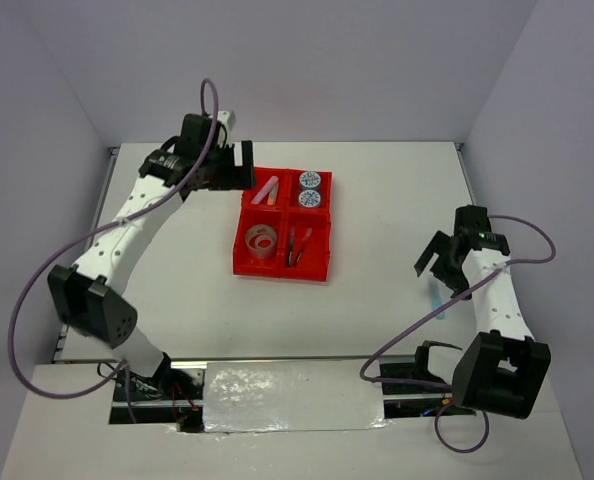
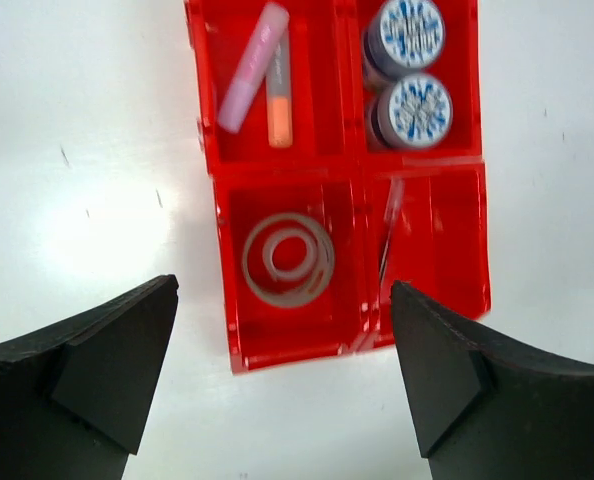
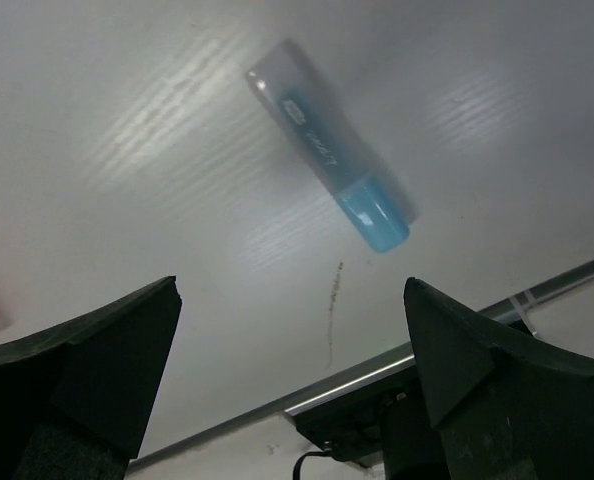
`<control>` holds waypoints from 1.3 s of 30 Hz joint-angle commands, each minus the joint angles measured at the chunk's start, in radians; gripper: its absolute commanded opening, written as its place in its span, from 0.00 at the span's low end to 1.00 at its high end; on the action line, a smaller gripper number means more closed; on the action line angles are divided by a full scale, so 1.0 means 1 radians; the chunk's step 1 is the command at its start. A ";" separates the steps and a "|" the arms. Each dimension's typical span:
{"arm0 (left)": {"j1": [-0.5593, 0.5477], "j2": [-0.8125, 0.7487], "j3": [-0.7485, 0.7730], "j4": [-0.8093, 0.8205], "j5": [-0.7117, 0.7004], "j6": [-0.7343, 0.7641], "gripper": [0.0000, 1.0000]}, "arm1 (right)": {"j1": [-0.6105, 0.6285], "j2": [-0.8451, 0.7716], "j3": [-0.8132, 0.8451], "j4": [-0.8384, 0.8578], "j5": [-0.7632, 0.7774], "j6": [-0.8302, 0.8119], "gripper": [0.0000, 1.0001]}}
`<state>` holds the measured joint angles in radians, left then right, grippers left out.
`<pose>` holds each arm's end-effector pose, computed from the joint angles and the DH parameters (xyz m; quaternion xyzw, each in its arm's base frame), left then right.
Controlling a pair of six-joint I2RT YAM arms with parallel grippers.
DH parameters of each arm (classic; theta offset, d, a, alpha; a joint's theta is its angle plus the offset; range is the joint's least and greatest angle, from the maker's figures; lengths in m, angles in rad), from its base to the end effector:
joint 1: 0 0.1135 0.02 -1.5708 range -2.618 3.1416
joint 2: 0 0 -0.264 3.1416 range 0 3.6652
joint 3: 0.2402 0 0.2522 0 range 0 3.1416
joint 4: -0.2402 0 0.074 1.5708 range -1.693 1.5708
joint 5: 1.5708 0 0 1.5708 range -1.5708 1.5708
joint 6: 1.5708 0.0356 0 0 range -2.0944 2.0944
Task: Sort the stationery into containers
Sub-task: Pick up the pen from the center of the board.
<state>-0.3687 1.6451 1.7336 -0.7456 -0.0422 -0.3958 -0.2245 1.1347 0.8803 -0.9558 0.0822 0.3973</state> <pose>0.3411 -0.1302 0.3913 -0.0215 0.8970 -0.1469 0.4163 0.1936 -0.0472 0.2468 0.3077 0.9336 -0.0248 0.1820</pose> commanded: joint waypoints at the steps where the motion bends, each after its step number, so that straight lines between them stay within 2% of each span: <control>1: 0.005 -0.068 -0.175 0.057 0.093 0.003 0.99 | -0.026 0.000 -0.043 -0.001 0.050 -0.008 1.00; 4: 0.004 -0.110 -0.262 0.106 0.166 0.021 0.99 | -0.056 0.109 -0.011 -0.003 0.090 -0.017 1.00; 5: 0.005 -0.111 -0.276 0.110 0.204 0.041 0.99 | -0.079 0.164 0.003 0.026 0.015 -0.065 1.00; 9: 0.005 -0.090 -0.266 0.095 0.254 0.074 0.99 | -0.081 0.246 0.052 0.072 -0.001 -0.083 1.00; 14: 0.005 -0.068 -0.258 0.115 0.361 0.066 0.99 | -0.069 0.315 0.092 0.115 0.074 -0.155 0.99; 20: 0.005 -0.024 -0.215 0.103 0.389 0.069 0.99 | -0.055 0.437 0.085 0.152 0.024 -0.190 0.93; 23: 0.005 -0.001 -0.186 0.089 0.401 0.072 0.99 | -0.026 0.500 0.088 0.167 -0.034 -0.209 0.80; 26: 0.005 0.007 -0.178 0.089 0.390 0.077 0.99 | 0.028 0.549 0.085 0.178 0.002 -0.204 0.62; 27: 0.004 0.009 -0.177 0.092 0.389 0.077 0.99 | 0.043 0.585 0.092 0.175 0.004 -0.203 0.51; 29: 0.005 0.012 -0.171 0.089 0.386 0.081 0.99 | 0.073 0.615 0.120 0.166 0.016 -0.183 0.41; 31: 0.007 0.010 -0.167 0.088 0.383 0.084 0.99 | 0.079 0.639 0.129 0.166 0.014 -0.155 0.22; 32: 0.007 0.009 -0.167 0.088 0.381 0.086 0.99 | 0.079 0.643 0.141 0.167 0.014 -0.147 0.03; 35: 0.007 -0.005 -0.167 0.083 0.367 0.087 0.99 | 0.080 0.613 0.161 0.184 0.011 -0.120 0.00; 38: 0.010 -0.030 -0.178 0.080 0.331 0.074 0.99 | 0.080 0.541 0.228 0.183 -0.067 -0.084 0.00; 39: 0.010 -0.042 -0.187 0.086 0.312 0.063 0.99 | 0.082 0.513 0.250 0.187 -0.143 -0.075 0.00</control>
<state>-0.3668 1.6516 1.5272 -0.6731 0.3050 -0.3386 -0.1501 1.7264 1.0431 -0.8421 0.0528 0.2695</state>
